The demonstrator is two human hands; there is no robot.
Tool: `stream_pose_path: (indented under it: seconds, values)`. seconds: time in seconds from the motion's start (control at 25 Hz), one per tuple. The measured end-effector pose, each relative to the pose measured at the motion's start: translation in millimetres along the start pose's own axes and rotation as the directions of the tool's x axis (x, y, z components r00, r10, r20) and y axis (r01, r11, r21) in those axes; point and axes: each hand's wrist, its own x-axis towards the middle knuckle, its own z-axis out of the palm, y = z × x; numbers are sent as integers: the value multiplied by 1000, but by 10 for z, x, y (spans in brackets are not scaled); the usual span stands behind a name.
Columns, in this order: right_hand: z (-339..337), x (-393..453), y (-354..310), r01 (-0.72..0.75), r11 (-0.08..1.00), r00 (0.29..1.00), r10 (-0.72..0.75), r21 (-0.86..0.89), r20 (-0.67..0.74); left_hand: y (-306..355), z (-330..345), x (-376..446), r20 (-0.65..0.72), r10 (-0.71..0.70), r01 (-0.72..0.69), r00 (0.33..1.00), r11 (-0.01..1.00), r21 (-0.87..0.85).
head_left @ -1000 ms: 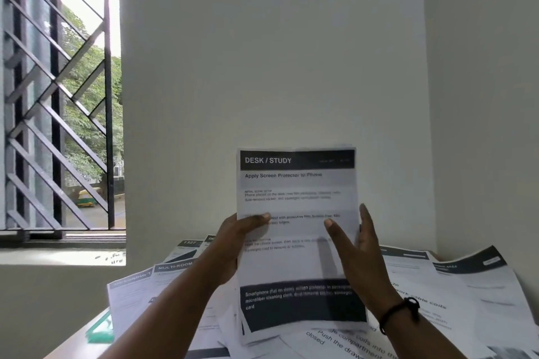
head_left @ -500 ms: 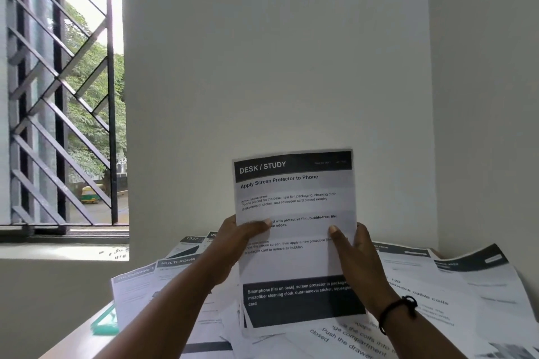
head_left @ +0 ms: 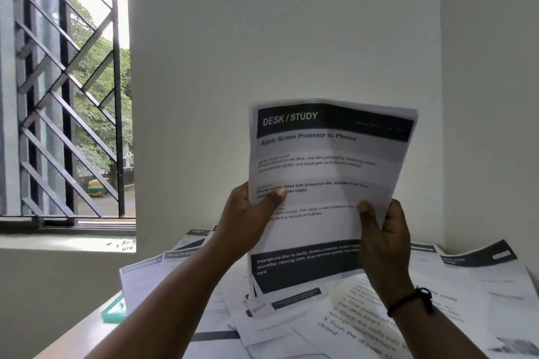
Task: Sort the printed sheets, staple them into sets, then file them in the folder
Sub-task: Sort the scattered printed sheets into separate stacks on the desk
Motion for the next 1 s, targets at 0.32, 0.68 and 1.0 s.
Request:
stream_pose_path:
  seconds: [0.32, 0.68, 1.0]
  values:
    - [-77, -37, 444, -279, 926, 905, 342, -256, 253, -643, 16, -88, 52, -433, 429, 900, 900, 72]
    - [-93, -67, 492, -176, 860, 841, 385, -479, 381, -579, -147, -75, -3, -471, 463, 882, 867, 187]
    - [294, -308, 125, -435, 871, 665, 483, -231, 569, -223, -1017, -851, 155, -575, 594, 803, 792, -142]
